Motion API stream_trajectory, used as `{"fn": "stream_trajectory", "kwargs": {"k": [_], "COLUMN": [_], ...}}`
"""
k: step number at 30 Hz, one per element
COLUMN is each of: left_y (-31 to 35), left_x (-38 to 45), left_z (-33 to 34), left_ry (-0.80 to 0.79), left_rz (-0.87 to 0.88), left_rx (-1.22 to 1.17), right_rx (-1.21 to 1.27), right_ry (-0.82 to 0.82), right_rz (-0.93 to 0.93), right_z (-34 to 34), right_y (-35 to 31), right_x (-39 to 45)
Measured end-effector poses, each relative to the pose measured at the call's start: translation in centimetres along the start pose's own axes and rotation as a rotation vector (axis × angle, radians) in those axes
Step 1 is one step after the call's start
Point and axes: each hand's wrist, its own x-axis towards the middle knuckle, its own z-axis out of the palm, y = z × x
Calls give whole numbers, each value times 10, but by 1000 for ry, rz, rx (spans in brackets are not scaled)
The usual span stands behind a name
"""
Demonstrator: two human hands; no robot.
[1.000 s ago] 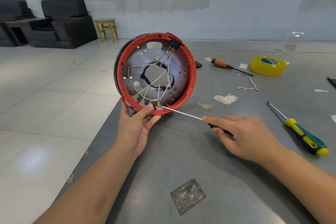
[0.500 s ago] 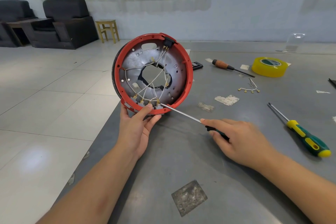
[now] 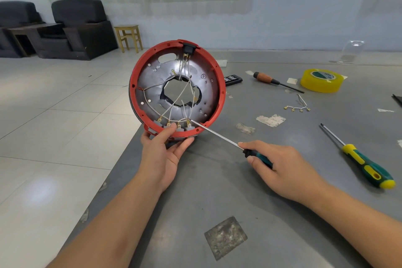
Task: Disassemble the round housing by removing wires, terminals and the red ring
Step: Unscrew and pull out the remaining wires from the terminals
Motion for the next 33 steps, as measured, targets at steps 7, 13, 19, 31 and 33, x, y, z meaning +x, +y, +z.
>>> {"fn": "stream_trajectory", "kwargs": {"k": [7, 13, 19, 31, 33], "left_y": [3, 4, 12, 25, 27], "left_x": [-2, 0, -1, 1, 2], "left_z": [-1, -6, -10, -15, -15], "left_ry": [-21, -73, -133, -149, -154], "left_rz": [-47, -59, -91, -124, -135], "left_rx": [72, 115, 176, 316, 328], "right_rx": [-72, -125, -177, -242, -259], "right_ry": [-15, 17, -15, -172, -187], "right_rz": [-32, -75, -117, -117, -113], "right_z": [-6, -12, -21, -42, -46], "right_y": [2, 7, 8, -2, -5], "right_x": [-1, -1, 1, 13, 16]}}
